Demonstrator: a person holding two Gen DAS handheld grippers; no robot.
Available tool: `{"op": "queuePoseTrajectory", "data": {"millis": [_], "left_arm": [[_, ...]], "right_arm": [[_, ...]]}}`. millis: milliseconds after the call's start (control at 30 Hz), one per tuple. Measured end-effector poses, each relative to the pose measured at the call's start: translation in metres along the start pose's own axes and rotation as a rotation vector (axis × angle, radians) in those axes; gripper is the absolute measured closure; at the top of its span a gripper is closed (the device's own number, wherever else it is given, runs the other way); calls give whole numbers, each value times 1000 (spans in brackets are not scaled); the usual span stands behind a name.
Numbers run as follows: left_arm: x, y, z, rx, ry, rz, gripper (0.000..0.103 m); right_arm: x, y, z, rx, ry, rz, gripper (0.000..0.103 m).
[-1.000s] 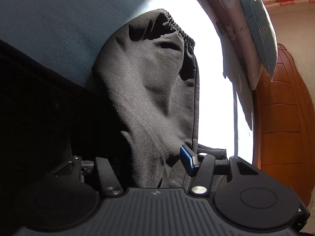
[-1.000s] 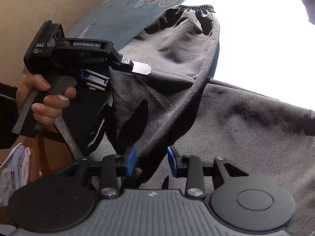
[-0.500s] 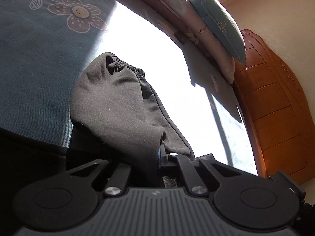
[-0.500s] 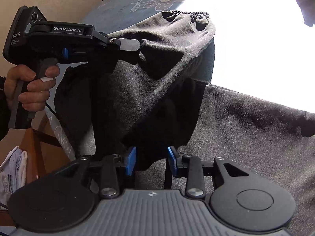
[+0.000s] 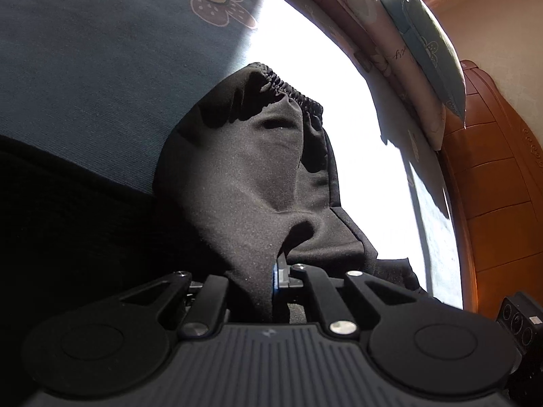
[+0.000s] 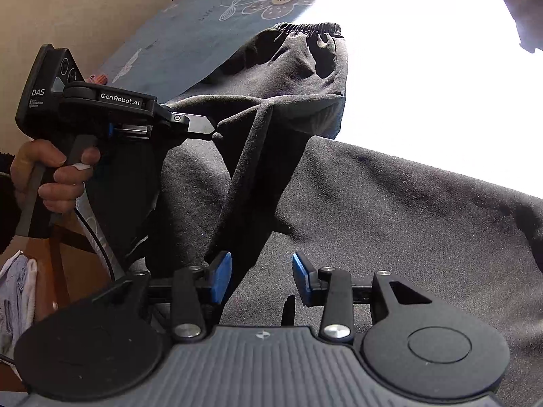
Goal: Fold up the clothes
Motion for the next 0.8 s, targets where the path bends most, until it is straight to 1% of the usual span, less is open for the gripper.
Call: {"op": "queuePoseTrajectory", "data": {"millis": [100,133,200,267,300,367,433,500,567,600,667,733,800], "left_arm": [[-6,1,5,-8,-5,-28,99],[-7,0,5,-6,-7,-35,96],[-4,-2,3,9,-18,-27,94],[1,-6,1,16,-55,-15,84],[4,-8,1,14,-72,-12,81],[10,-9,4,10,-97,4,68],[18,-9,10,-3,-131,46,62],[30,-10,19,-14,-153,105,62],[37,-11,30,-34,-182,124,62],[39,-12,35,-44,-199,117,62],[35,-14,46,-61,-233,76,62],[21,-18,55,-71,-249,12,62],[2,-19,59,-69,-230,-57,60]], "right_arm": [[-18,-6,7,-26,68,-3,59],[-24,-9,7,-40,96,-13,59],[-37,-15,6,-66,154,-36,59],[-50,-19,7,-88,204,-48,59],[-56,-20,9,-96,224,-48,59],[-62,-25,5,-112,255,-39,55],[-70,-31,-2,-120,286,-27,53],[-73,-33,-12,-105,292,-15,52],[-73,-37,-18,-111,305,-3,45],[-69,-38,-18,-111,304,3,40],[-61,-39,-18,-111,299,16,40],[-66,-33,-6,-126,330,-11,40],[-73,-27,6,-142,363,-41,40]]}}
Point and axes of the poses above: each gripper's, at about its wrist camera, not at the fingertips, and z roughly against the way its jaws point, x to its left, y to its underside, the point moved 6 cm from there along -z, roughly the way its jaws point, and after that the axes turned 7 degrees about -y, right-handed, at the moved point
